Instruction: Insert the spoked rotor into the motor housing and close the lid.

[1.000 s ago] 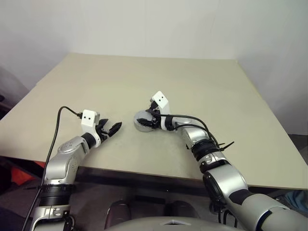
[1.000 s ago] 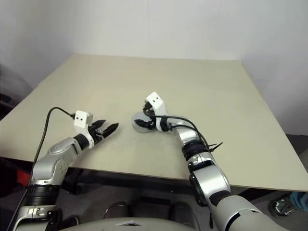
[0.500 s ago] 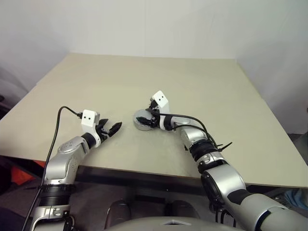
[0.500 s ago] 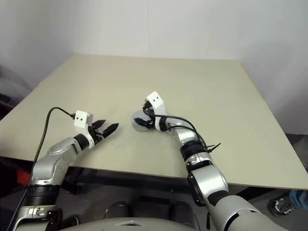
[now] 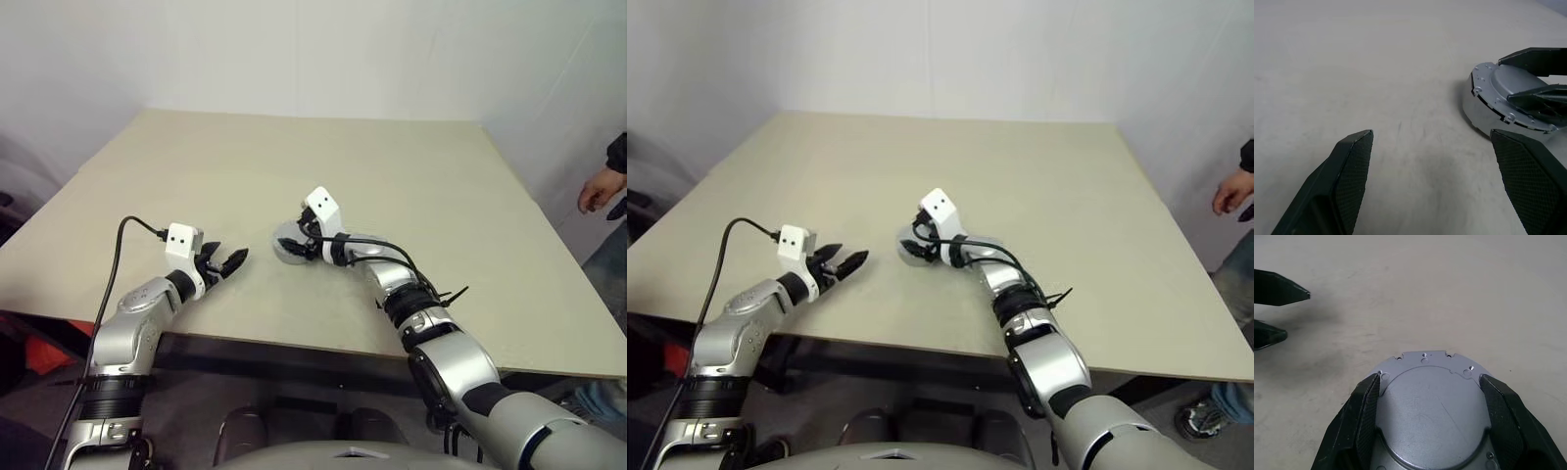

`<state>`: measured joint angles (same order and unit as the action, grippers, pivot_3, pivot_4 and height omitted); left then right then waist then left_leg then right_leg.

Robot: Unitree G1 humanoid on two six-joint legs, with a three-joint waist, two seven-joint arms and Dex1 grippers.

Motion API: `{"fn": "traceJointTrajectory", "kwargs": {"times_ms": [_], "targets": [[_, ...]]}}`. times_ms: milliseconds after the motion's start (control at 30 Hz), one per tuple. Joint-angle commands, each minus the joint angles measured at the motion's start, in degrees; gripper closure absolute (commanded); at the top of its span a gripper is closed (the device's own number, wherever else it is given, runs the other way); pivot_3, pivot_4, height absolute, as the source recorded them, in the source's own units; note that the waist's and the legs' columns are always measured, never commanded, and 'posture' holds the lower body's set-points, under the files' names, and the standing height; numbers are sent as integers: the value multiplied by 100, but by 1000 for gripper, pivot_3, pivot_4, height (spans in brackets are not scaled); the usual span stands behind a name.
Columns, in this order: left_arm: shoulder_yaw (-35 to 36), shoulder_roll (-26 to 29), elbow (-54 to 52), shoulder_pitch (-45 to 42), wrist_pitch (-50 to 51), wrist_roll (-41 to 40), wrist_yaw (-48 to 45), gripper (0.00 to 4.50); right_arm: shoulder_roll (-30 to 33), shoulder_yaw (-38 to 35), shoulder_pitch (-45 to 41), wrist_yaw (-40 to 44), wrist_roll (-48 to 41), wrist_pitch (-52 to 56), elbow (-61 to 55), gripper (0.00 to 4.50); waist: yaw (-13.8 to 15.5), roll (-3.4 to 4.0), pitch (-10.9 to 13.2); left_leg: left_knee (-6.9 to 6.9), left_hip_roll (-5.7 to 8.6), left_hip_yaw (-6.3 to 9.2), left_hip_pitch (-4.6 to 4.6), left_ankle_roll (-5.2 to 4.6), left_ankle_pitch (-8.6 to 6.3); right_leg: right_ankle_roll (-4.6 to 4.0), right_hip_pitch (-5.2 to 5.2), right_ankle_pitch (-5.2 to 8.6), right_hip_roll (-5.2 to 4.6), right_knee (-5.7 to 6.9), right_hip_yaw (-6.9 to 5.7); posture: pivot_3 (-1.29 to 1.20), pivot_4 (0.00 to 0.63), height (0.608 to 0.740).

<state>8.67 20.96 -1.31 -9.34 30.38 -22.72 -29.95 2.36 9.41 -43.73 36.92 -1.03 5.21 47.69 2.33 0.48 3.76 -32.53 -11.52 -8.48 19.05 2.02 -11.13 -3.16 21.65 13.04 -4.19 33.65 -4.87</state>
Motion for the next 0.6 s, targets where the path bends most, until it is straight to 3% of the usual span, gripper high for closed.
{"fn": "traceJointTrajectory", "kwargs": {"times_ms": [33,267,400,600], "targets": [[54,35,-181,-82,-73,-59,-26,458,144,-117,109,42,-25,90,108,1350,2,14,9,21,5,0,3,0,0,0,-9,0,0,-40,-3,0,0,740],[45,18,-154,-97,-85,-61,-32,458,271,-221,228,548,-364,587,-781,1350,21,-5,22,30,23,-15,28,-1,1,0,-32,-4,-8,-78,38,0,0,740],[34,7,-136,-109,-93,-55,-32,458,252,-221,239,501,-365,634,-834,1350,21,-36,6,-5,20,-19,45,-15,-5,-33,11,-107,-7,22,55,0,0,740],[53,11,-147,-90,-91,-53,-25,458,244,-169,267,473,-349,623,-801,1350,15,-31,4,33,-25,-21,105,22,14,-71,75,-93,53,29,43,0,0,740]]}}
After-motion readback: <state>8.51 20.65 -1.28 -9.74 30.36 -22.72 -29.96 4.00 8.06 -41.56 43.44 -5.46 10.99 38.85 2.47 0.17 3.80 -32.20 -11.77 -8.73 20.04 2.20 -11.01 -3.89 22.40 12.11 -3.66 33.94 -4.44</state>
